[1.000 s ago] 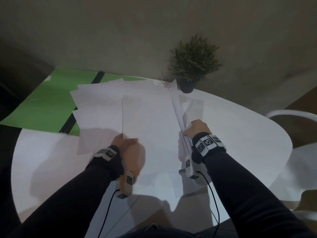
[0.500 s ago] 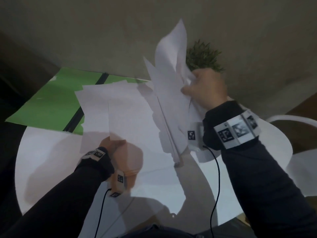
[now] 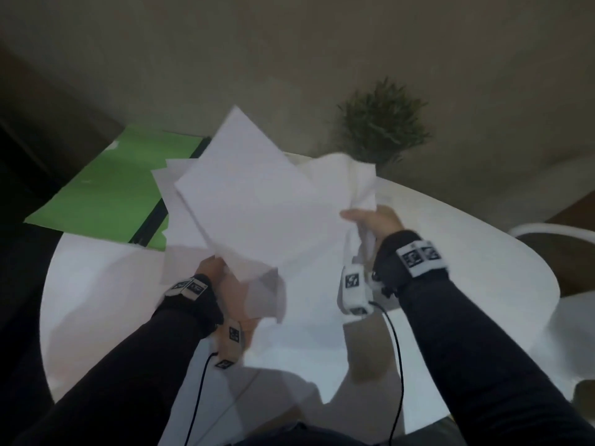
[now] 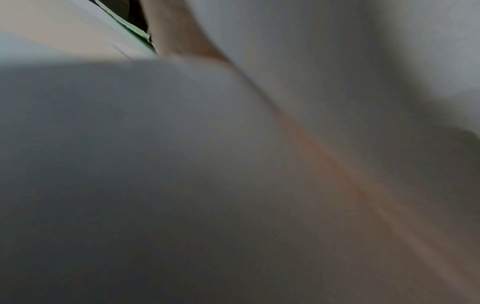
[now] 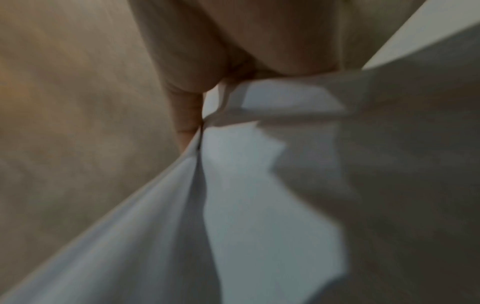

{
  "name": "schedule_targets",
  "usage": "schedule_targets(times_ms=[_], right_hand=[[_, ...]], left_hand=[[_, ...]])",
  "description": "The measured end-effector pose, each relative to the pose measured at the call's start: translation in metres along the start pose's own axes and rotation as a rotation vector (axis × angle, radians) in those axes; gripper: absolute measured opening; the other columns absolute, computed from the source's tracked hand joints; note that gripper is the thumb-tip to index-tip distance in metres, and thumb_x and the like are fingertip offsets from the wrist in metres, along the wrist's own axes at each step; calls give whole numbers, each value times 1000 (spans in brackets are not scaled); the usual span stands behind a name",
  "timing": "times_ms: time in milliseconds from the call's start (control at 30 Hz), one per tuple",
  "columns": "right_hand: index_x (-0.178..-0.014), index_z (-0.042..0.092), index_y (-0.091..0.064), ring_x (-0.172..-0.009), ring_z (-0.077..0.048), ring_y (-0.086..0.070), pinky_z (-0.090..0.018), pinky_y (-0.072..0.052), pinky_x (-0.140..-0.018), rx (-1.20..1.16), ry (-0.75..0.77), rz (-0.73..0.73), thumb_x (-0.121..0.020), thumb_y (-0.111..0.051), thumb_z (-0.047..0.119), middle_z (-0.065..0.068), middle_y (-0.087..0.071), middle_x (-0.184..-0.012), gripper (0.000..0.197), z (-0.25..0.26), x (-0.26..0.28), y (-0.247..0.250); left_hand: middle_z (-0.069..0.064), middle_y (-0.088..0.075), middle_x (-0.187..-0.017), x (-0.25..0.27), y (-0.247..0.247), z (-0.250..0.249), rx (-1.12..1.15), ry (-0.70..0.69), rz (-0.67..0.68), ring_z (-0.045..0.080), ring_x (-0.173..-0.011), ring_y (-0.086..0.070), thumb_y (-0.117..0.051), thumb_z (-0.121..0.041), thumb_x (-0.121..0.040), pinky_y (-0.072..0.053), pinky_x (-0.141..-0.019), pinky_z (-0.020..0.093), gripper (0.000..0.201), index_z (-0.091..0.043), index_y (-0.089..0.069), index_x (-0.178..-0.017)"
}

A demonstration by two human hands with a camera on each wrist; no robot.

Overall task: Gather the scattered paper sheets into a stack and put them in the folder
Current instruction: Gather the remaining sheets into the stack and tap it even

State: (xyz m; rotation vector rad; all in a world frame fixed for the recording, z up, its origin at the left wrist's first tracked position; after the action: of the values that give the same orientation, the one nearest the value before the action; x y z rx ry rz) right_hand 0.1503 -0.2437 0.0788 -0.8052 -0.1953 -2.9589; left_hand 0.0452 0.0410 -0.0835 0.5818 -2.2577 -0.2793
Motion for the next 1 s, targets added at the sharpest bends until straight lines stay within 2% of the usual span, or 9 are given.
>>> schedule_targets(times_ms=[133,267,400,500,567,667,733,833,1000], right_hand=[[-134,-6,-43,-115,-29,-53,-26,-41,-89,400,-35,-50,-78,-75,12,-16,-51,-135,67,-53,-35,-1],[-144,2,-30,-136,-28,-36,-32,-33,-108,594,-51,-55,-78,-75,24,-12,-34,-150,83,-80,-58,5],[-144,4,-31,-135,-29,-37,-31,-34,-106,641,-36,-102,-81,-71,23,-12,-36,-149,77,-87,-66,19],[-144,5,-31,-133,-29,-40,-31,-35,-104,681,0,-146,-84,-66,22,-12,-38,-148,72,-83,-68,28],[-144,6,-33,-132,-29,-41,-30,-36,-103,744,47,-121,-86,-63,24,-11,-40,-147,68,-79,-65,22],[-130,6,-50,-121,-28,-51,-29,-42,-93,837,121,-33,-87,-61,28,-11,-53,-133,50,-75,-64,6],[-121,4,-58,-114,-30,-56,-29,-43,-87,878,196,-47,-89,-59,27,-13,-60,-123,40,-55,-59,1],[-121,5,-59,-111,-30,-58,-33,-44,-94,884,437,-159,-92,-57,25,-14,-62,-121,36,9,-40,0],[-108,5,-66,-88,-19,-67,-34,-55,-83,128,734,-58,-87,-64,8,-3,-69,-96,22,114,11,-3]], left_hand=[[22,-47,-138,-8,6,5,214,-21,-13,34,-116,-53,-33,-19,-102,-47,-91,43,40,-1,-41,-136],[8,-60,-91,3,-8,-5,631,44,113,25,-80,-53,-13,-69,-90,-42,-75,32,66,-21,-58,-92],[14,-62,-115,-1,-14,2,560,88,231,31,-106,-56,-9,-97,-57,-45,-88,41,116,-11,-56,-118],[20,-63,-101,-2,-17,4,516,112,262,33,-97,-59,-8,-90,-67,-47,-76,38,106,-6,-59,-106],[20,-67,-93,7,-22,0,494,104,299,34,-87,-62,-35,-82,-75,-51,-71,37,87,-3,-64,-96],[14,-62,-76,8,-14,0,338,35,118,30,-76,-58,-71,-22,-80,-46,-60,30,22,-4,-61,-76],[11,-60,-74,6,-10,-3,247,-30,35,29,-80,-56,-71,-4,-78,-46,-64,30,12,-5,-59,-74],[17,-63,-82,0,-9,0,217,-17,67,31,-84,-58,-72,-3,-77,-51,-80,41,12,-5,-60,-76],[22,-64,-95,-10,-7,6,170,-25,97,36,-91,-60,-73,-1,-71,-47,-95,56,13,-7,-62,-74]])
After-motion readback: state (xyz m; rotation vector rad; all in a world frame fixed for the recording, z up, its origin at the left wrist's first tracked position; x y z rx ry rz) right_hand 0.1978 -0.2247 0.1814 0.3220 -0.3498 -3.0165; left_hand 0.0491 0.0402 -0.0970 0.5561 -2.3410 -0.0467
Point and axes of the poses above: each hand's wrist, its own x-axis away from the middle knuckle, its own y-axis out of the back of the hand, z = x × y, the point moved 8 cm from there along -x, towards the middle knuckle
